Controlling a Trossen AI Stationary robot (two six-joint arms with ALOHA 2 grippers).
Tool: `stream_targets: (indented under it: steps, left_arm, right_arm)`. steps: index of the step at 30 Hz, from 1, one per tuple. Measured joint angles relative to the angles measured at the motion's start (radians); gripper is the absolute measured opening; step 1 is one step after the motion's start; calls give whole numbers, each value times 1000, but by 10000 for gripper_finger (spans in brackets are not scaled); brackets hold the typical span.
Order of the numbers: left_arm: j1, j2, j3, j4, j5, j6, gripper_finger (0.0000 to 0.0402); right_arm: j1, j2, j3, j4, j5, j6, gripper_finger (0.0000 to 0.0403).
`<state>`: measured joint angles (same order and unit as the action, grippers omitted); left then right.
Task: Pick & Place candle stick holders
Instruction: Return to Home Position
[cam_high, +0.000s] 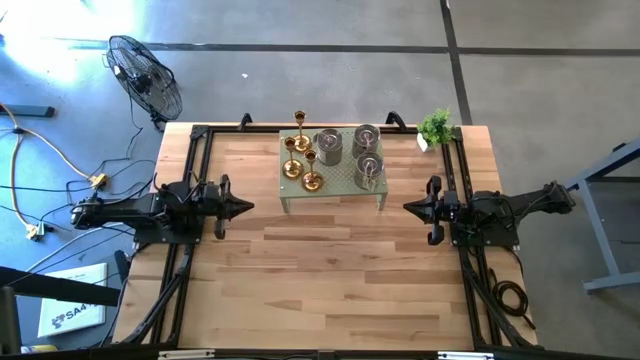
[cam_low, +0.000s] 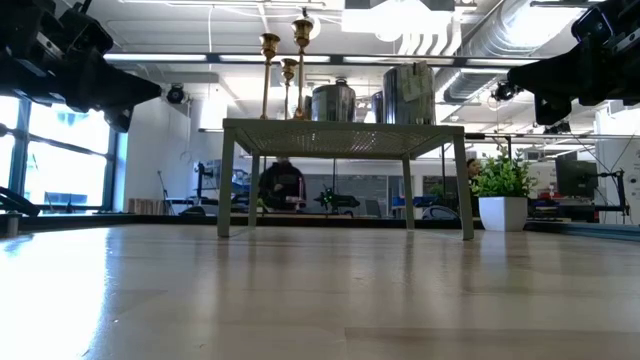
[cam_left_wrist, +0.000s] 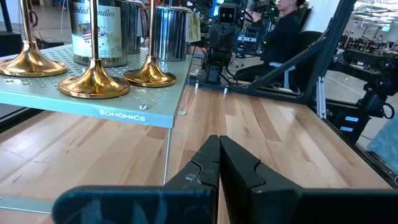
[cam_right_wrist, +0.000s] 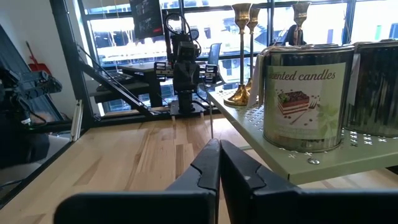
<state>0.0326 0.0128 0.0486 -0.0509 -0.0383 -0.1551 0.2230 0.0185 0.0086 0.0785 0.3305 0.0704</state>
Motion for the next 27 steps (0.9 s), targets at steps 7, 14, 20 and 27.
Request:
stream_targets:
  steps: [7, 14, 20, 27]
  left_arm:
    - [0, 0, 0, 2, 2, 0, 1]
    - [0, 0, 0, 2, 2, 0, 1]
    - [0, 0, 0, 3, 2, 0, 1]
    - [0, 0, 0, 3, 2, 0, 1]
  right_arm:
    - [0, 0, 0, 0, 0, 0, 3]
    - [0, 0, 0, 0, 0, 0, 2]
    - [0, 0, 0, 0, 0, 0, 7]
    - [0, 0, 0, 0, 0, 0, 8]
